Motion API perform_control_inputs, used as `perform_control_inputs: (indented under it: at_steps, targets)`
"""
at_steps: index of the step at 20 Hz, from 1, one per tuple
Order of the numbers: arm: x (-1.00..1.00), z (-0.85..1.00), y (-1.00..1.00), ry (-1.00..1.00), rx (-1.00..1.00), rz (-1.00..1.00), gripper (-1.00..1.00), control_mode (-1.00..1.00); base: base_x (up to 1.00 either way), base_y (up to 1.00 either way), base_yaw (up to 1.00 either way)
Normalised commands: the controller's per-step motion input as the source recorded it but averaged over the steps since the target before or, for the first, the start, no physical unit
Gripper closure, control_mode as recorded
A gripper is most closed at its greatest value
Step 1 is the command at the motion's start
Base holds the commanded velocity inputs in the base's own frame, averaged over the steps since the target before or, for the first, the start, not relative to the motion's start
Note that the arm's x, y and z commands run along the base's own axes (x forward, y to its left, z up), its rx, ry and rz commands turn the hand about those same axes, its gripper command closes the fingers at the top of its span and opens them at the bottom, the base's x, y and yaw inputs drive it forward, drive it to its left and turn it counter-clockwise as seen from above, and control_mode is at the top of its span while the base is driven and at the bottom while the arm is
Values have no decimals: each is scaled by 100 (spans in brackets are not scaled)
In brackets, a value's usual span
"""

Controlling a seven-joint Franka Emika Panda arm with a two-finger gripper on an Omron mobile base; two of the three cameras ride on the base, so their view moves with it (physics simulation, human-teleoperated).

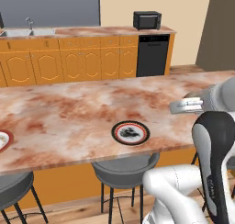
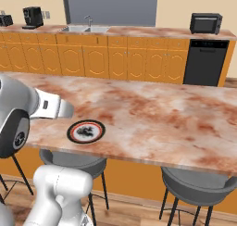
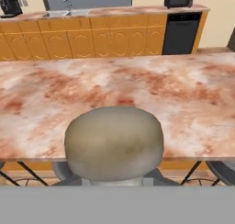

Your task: Transport the fish and mushroom to the fridge. Place the fish on the rack containing meat and place the mushroom on the rack containing the vegetable, ensuring meats and vegetables are on different racks.

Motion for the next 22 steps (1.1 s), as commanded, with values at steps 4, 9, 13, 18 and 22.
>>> perform_control_inputs:
  at_steps: [4, 9, 13, 18, 22]
  targets:
    - [-73, 64, 0, -10, 0, -1, 100, -100, 0, 0, 0]
    - [-89, 55, 0, -18, 2, -1, 100, -100, 0, 0, 0]
    - [-86, 60, 0, -8, 2, -3, 100, -100, 0, 0, 0]
    - [-30, 11, 0, 0, 0, -2, 100, 100, -17, 0, 0]
    - [0, 0, 0, 0, 0, 0, 100, 100, -34, 72, 4]
